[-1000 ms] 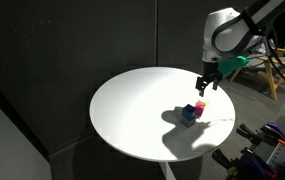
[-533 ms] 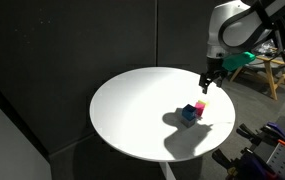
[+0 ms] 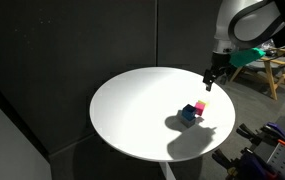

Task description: Put the pink block on the table

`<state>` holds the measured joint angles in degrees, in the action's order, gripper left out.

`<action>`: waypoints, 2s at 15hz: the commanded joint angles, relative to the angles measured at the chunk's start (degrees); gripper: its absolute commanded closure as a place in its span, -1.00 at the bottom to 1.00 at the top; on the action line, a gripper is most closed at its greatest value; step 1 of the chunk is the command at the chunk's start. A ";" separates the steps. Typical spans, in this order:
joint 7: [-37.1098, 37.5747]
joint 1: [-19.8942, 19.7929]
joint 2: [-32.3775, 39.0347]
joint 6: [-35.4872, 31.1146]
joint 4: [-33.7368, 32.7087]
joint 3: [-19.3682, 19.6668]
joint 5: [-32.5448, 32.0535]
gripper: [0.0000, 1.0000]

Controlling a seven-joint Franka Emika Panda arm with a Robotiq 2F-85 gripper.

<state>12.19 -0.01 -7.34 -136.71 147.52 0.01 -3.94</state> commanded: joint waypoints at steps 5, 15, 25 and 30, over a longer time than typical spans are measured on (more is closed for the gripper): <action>0.02 -0.16 -7.12 0.80 3.31 -1.06 0.77 -1.00; -2.76 0.58 -10.71 8.68 1.84 -1.32 4.84 -1.00; 0.59 -0.07 -14.00 10.25 2.15 -2.00 5.14 -1.00; -0.21 -0.13 -13.24 8.92 2.19 -1.88 4.61 -1.00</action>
<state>12.16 0.32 -20.58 -127.89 149.77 -1.42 0.46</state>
